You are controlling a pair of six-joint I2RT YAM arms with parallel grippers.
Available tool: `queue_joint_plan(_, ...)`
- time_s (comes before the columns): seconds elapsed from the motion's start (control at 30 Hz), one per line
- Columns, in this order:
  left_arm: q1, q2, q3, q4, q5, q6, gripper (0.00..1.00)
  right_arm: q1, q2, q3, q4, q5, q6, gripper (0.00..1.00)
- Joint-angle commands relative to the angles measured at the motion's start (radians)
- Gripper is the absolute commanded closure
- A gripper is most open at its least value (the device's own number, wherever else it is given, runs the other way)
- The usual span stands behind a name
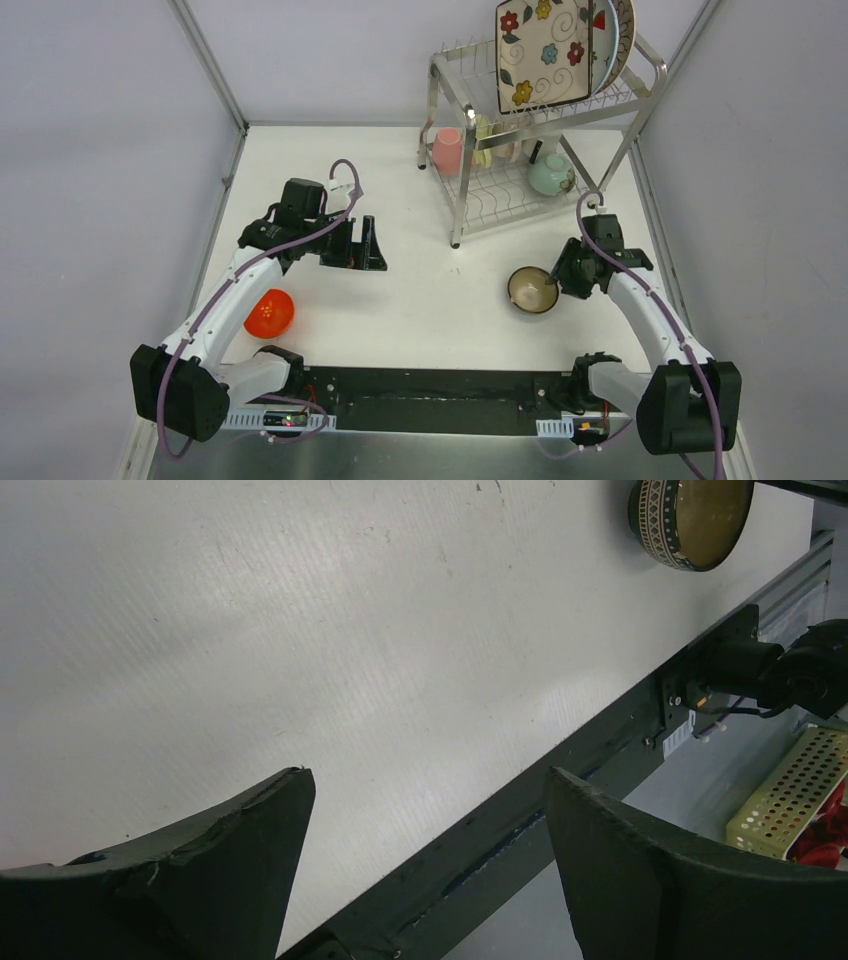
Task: Load the mixed dishes into the dish rack
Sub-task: Pick up the bowl from the center of the board.
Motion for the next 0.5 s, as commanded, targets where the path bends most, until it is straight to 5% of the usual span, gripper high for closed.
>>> queue_joint_plan(0.0, -0.004, 0.001, 0.005, 0.035, 0.024, 0.011, 0.12, -0.007, 0.028, 0.007, 0.045, 0.013, -0.028, 0.58)
queue_joint_plan(0.23, -0.004, 0.001, 0.003, 0.035, 0.034, 0.015, 0.14, -0.005, 0.077, 0.022, 0.075, -0.015, -0.043, 0.68)
queue_joint_plan(0.47, -0.004, 0.003, 0.002, 0.036, 0.033, 0.016, 0.15, 0.031, 0.063, 0.051, 0.079, -0.088, -0.033, 0.9)
